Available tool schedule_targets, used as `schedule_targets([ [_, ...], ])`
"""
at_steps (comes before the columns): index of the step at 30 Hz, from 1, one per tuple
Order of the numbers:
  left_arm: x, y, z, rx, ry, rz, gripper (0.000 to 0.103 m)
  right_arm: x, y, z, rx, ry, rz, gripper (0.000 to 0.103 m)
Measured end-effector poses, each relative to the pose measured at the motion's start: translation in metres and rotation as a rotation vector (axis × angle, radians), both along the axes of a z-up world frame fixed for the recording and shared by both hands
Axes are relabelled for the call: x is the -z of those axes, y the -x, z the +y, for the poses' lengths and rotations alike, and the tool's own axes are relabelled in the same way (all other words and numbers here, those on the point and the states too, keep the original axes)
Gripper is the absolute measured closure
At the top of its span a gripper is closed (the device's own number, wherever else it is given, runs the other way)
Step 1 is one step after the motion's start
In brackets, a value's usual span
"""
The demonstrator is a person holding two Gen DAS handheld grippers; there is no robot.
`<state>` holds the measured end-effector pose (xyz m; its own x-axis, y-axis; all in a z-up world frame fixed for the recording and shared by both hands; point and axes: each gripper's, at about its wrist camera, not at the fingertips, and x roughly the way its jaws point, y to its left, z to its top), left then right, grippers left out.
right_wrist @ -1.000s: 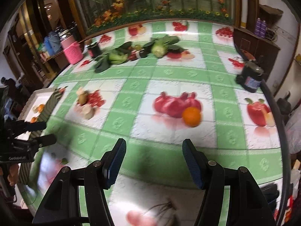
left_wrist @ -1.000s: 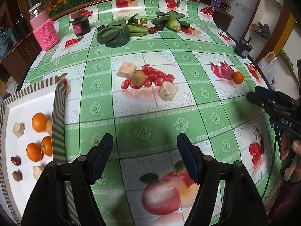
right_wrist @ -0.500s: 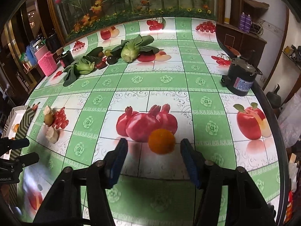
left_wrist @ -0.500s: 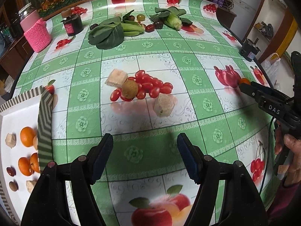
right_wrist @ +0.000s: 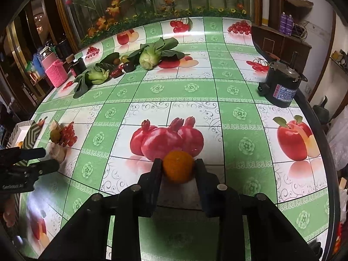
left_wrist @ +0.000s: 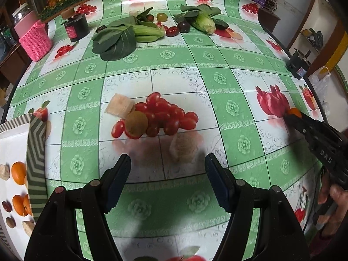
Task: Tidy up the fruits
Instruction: 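Grasp brown rough ball with left gripper while right gripper grasps small orange, then carry brown rough ball with left gripper while right gripper carries orange over tray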
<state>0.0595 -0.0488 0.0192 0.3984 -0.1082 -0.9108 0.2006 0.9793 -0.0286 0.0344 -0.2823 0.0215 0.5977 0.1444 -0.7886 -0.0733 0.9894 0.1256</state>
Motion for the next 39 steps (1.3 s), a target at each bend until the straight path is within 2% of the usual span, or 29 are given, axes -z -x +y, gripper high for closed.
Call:
schedule_targets([
  [4, 0.004, -0.003, -0.004, -0.001, -0.007, -0.015, 0.034, -0.001, 0.002, -0.003, 0.002, -0.009, -0.003, 0.071],
  [5, 0.004, -0.003, -0.005, -0.001, -0.008, -0.021, 0.037, -0.001, 0.002, -0.003, 0.001, -0.008, -0.003, 0.071],
  [6, 0.004, -0.003, -0.006, 0.001, -0.016, -0.037, 0.042, -0.002, 0.002, -0.003, -0.001, -0.011, -0.003, 0.071],
  [8, 0.003, -0.001, -0.008, 0.011, -0.020, -0.060, 0.061, -0.002, 0.003, -0.003, -0.003, -0.015, -0.002, 0.071],
  [9, 0.002, -0.002, -0.007, 0.011, -0.012, -0.062, 0.065, -0.001, 0.003, -0.004, -0.003, -0.014, -0.002, 0.071],
  [10, 0.002, -0.002, -0.006, 0.009, -0.011, -0.065, 0.075, -0.002, 0.003, -0.003, -0.003, -0.014, -0.003, 0.071],
  [11, 0.002, -0.003, -0.005, 0.010, -0.011, -0.069, 0.079, -0.001, 0.003, -0.004, -0.003, -0.015, -0.003, 0.071],
  [18, -0.001, 0.008, 0.006, 0.017, 0.006, -0.054, 0.079, -0.009, 0.010, 0.003, -0.024, -0.029, -0.017, 0.071],
  [27, -0.004, 0.043, 0.021, 0.008, 0.017, -0.048, 0.079, -0.016, 0.038, 0.017, -0.041, -0.078, -0.030, 0.071],
  [39, -0.007, 0.080, 0.030, 0.017, 0.013, -0.062, 0.079, -0.014, 0.076, 0.056, -0.087, -0.071, -0.027, 0.071],
])
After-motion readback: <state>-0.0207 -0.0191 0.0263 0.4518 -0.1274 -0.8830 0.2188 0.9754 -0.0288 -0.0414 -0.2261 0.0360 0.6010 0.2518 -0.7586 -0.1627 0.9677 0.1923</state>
